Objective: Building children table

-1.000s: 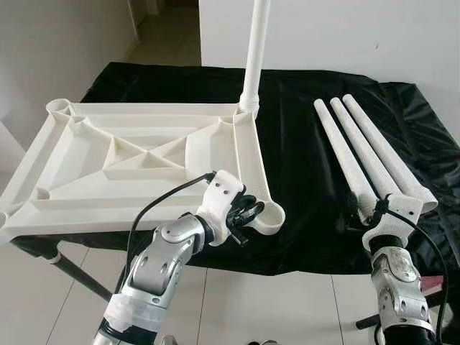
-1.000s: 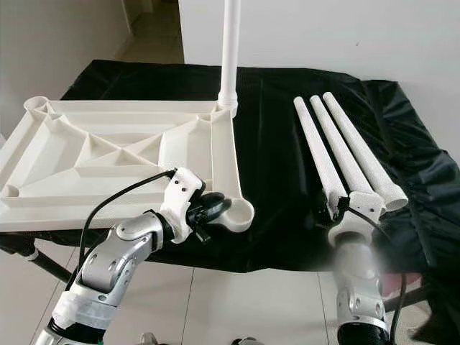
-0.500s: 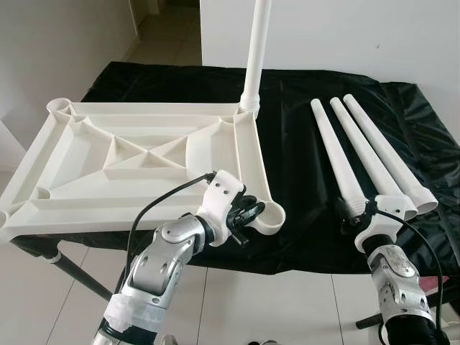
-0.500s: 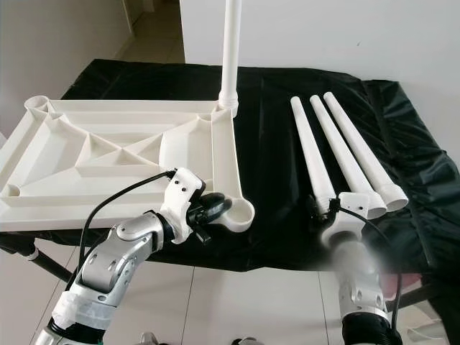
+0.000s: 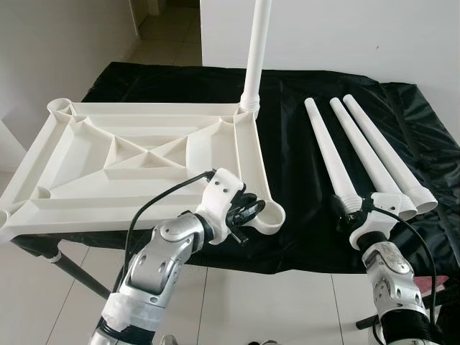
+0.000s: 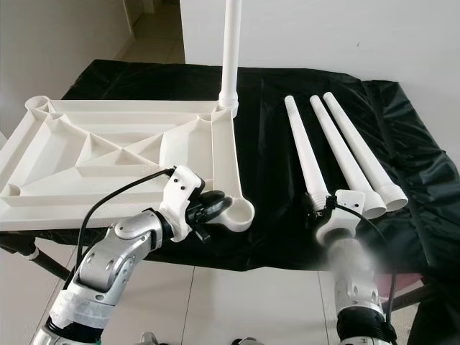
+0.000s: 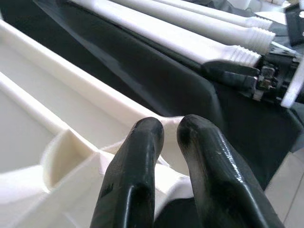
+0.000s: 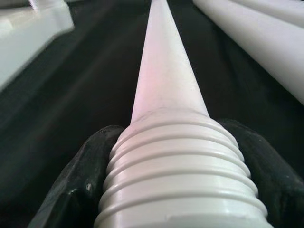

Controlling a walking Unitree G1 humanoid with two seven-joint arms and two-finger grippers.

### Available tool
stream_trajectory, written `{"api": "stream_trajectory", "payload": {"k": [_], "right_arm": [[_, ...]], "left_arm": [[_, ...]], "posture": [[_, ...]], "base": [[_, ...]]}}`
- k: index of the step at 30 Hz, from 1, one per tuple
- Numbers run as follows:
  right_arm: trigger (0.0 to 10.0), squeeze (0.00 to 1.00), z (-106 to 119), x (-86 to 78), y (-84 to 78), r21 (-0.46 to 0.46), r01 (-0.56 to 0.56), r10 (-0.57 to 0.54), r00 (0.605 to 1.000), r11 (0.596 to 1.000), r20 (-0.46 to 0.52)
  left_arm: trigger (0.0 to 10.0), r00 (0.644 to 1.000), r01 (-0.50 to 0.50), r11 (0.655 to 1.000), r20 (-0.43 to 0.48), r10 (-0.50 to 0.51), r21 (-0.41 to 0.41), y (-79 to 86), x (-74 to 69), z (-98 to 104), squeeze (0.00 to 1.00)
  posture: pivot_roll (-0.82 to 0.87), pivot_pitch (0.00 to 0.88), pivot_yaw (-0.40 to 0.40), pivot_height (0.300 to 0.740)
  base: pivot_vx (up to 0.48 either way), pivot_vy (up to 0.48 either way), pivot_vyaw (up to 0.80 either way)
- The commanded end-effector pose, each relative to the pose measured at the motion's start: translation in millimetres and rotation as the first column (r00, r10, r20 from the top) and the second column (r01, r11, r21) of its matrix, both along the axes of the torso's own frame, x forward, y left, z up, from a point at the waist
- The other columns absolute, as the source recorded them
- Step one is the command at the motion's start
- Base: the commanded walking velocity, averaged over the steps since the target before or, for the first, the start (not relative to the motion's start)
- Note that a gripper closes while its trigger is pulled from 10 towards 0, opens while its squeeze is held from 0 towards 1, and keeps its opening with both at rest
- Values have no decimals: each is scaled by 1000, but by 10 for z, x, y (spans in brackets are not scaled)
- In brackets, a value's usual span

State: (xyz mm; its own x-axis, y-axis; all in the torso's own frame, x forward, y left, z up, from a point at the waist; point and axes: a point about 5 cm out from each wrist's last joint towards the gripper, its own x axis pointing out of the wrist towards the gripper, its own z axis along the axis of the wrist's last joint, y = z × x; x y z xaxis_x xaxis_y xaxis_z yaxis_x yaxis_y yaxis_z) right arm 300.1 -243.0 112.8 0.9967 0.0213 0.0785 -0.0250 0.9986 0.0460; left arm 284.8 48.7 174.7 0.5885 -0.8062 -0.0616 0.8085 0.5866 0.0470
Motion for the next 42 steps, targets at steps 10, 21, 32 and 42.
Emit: {"api": "stream_trajectory", "payload": {"k": [10, 21, 32, 42], "right_arm": [[10000, 0, 561, 117, 289, -34, 13, -2, 952, 999, 305], [10000, 0, 1174, 204, 679, -61, -72, 93, 852, 996, 516], [10000, 0, 1675, 173, 878, -122, -126, 175, 738, 985, 652], [10000, 0, 1717, 112, 1075, -217, -201, 295, 697, 955, 653]], "left_arm": [[10000, 998, -54, 998, 26, 54, 12, 106, 108, 65, 0], [10000, 996, -82, 997, 44, 82, 6, 223, 208, 149, 0], [10000, 991, -101, 995, 83, 102, -20, 391, 335, 336, 0], [10000, 998, -25, 986, 51, 34, -165, 651, 454, 706, 1000]], "posture": [[18, 72, 7, 740], [27, 60, 1, 740], [34, 31, -3, 740], [33, 2, -7, 740]], "base": [[0, 0, 0], [0, 0, 0], [0, 0, 0], [0, 0, 0]]}}
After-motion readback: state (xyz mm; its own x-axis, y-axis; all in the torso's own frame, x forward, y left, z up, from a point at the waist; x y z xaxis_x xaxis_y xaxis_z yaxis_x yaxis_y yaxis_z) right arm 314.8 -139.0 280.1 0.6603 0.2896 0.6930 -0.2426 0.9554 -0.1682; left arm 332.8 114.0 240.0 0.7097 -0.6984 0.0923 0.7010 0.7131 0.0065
